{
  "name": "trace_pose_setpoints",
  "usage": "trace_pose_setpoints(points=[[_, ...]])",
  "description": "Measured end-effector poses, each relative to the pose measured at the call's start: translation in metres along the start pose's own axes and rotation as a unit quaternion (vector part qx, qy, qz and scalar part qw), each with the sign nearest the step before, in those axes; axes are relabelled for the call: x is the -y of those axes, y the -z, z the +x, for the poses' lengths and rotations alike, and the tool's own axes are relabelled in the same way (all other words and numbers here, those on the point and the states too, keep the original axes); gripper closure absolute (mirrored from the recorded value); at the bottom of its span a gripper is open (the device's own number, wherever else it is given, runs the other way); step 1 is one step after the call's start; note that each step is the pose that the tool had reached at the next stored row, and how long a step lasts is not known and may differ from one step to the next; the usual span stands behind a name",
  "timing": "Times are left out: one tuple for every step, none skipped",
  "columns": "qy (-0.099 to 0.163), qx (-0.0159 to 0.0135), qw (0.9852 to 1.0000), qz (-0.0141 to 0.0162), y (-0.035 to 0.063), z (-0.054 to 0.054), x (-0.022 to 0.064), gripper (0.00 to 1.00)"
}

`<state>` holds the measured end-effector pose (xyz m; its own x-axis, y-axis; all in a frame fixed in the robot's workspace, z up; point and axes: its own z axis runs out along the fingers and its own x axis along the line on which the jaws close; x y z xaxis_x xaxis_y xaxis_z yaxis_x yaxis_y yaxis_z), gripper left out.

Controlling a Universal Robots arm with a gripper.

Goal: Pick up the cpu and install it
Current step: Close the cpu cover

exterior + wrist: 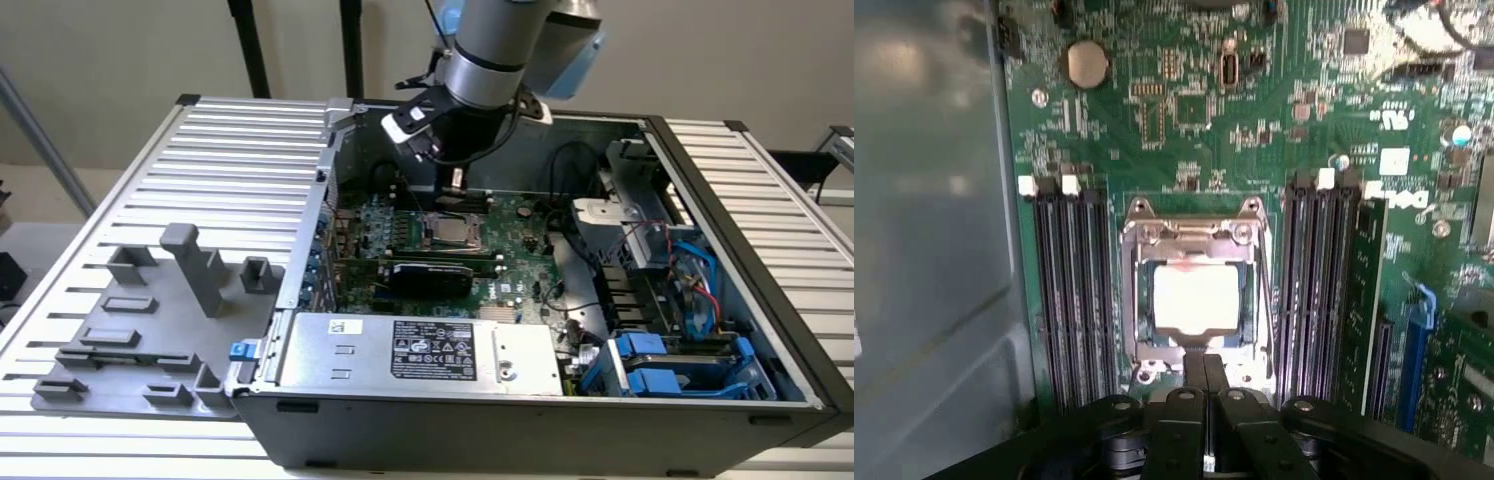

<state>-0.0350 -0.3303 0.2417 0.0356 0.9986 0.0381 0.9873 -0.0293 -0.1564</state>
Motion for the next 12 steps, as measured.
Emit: trace_pose_setpoints(points=[[0.0,-0.0003,1.0,0.0,-0.0016,-0.0002,0.0044,0.88],[0.0,-0.0005,1.0,0.0001,-0.0031,-0.0004,0.0087,0.88],[0.0,-0.0008,1.0,0.0,-0.0048,-0.0006,0.0126,0.88],[0.0,-0.001,1.0,0.0001,-0.006,-0.0007,0.014,0.88],[0.0,-0.0014,1.0,0.0004,-0.0069,-0.0007,0.0139,0.88],[0.0,-0.0022,1.0,0.0012,-0.0076,-0.0013,0.0138,0.88],[0.0,-0.0033,1.0,0.0026,-0.0081,-0.0022,0.0133,0.88],[0.001,-0.0045,1.0,0.0046,-0.0086,-0.0031,0.0124,0.88],[0.001,-0.0055,1.0,0.0067,-0.0092,-0.0041,0.0113,0.88],[0.001,-0.0064,0.9999,0.0085,-0.0097,-0.0051,0.0095,0.88],[0.001,-0.0069,0.9999,0.0098,-0.0103,-0.006,0.0076,0.88],[0.001,-0.0074,0.9999,0.0104,-0.011,-0.0067,0.0053,0.88]])
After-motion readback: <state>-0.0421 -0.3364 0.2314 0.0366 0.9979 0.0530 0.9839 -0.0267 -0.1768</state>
